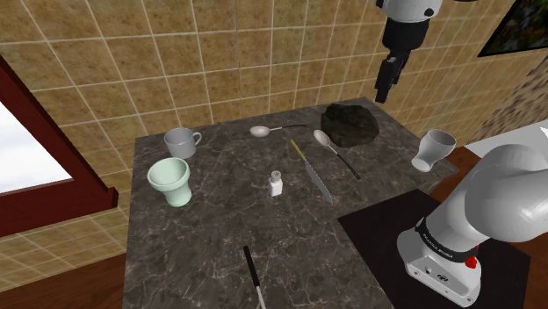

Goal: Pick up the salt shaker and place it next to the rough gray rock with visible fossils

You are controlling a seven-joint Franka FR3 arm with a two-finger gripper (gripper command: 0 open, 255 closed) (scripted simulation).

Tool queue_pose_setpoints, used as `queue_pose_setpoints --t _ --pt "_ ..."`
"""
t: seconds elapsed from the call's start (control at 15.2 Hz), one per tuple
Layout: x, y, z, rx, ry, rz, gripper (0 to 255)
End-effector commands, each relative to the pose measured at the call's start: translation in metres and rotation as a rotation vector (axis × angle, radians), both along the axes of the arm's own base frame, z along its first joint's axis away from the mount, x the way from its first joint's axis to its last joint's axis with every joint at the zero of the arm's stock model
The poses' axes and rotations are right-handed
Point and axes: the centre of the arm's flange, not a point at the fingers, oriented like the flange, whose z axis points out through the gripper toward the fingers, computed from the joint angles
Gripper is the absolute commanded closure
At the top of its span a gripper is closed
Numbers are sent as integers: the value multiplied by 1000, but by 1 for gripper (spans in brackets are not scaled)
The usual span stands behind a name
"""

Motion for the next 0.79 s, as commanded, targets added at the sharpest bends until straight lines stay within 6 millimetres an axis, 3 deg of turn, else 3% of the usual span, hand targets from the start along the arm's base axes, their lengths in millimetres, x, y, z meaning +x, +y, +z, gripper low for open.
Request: queue_pose_setpoints --t 0.0,0.73 --pt "0 0 0 0 0 0 0" --pt "43 80 -105 23 -66 7 0"
